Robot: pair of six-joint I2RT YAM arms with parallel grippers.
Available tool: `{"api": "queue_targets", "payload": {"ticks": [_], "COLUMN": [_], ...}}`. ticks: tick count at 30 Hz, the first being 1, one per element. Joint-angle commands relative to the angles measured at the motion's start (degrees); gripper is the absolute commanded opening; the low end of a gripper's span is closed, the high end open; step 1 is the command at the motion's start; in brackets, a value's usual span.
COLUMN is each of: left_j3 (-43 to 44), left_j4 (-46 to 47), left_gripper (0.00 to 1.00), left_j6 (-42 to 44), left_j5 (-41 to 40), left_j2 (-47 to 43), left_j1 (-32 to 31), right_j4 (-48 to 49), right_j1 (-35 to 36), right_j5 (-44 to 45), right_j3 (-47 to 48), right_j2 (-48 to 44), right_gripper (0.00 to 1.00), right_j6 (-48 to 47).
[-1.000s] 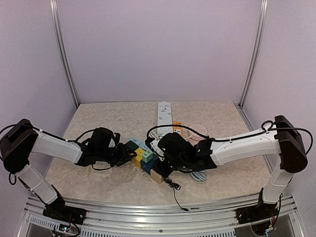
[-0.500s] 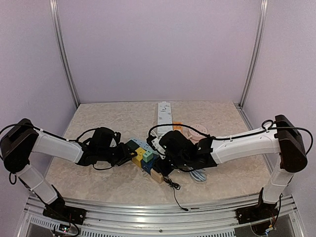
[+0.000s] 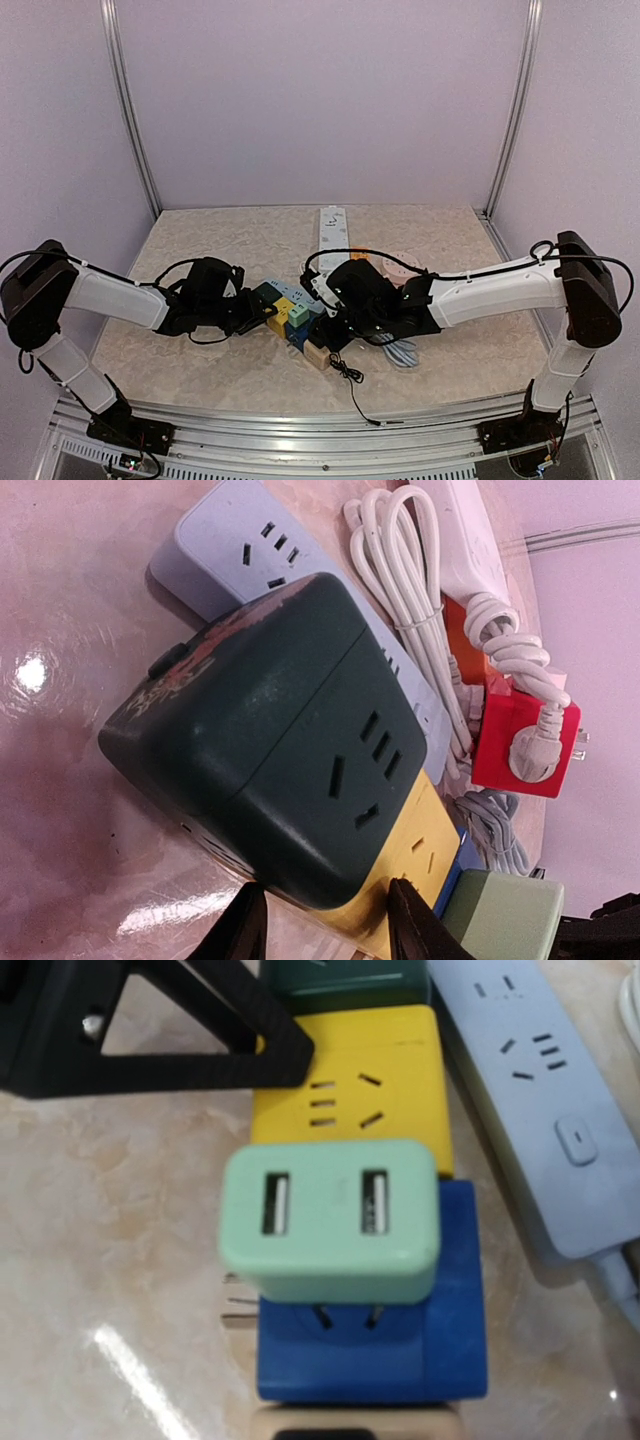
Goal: Pull the plug off the socket
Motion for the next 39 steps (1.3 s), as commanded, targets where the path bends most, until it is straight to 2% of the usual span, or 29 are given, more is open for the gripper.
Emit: {"api": "queue_targets", "payload": {"ticks": [1,24,32,39], "left_j3": [-0.3,-0.1,0.1,0.3], "left_j4": [-5.9,-6.2,-6.6,-7.1], "left_gripper": [0.4,0.4,0.4,0.4], "left_j6": [1.5,1.5,1.7,2.1], "left_j5": [0.2,0.0,0.0,-0.2], "left_j2": [2.3,3.1,3.0,3.1], "left_j1": [-1.3,-1.3,-1.3,-1.3], "right_j4": [3.1,-12.5,-11.4,-6.0], "right_j1": [-0.1,7.8,7.8,5.5], "right_j5": [0.0,21.0,19.2,9.9], "right_j3": [-0.2,11.7,11.6,8.1], "right_j2": [1.1,8.5,8.2,5.6], "right_gripper": [0.0,0.0,0.0,0.0], "right_j6": [0.6,-6.2,-5.5,-2.5]}}
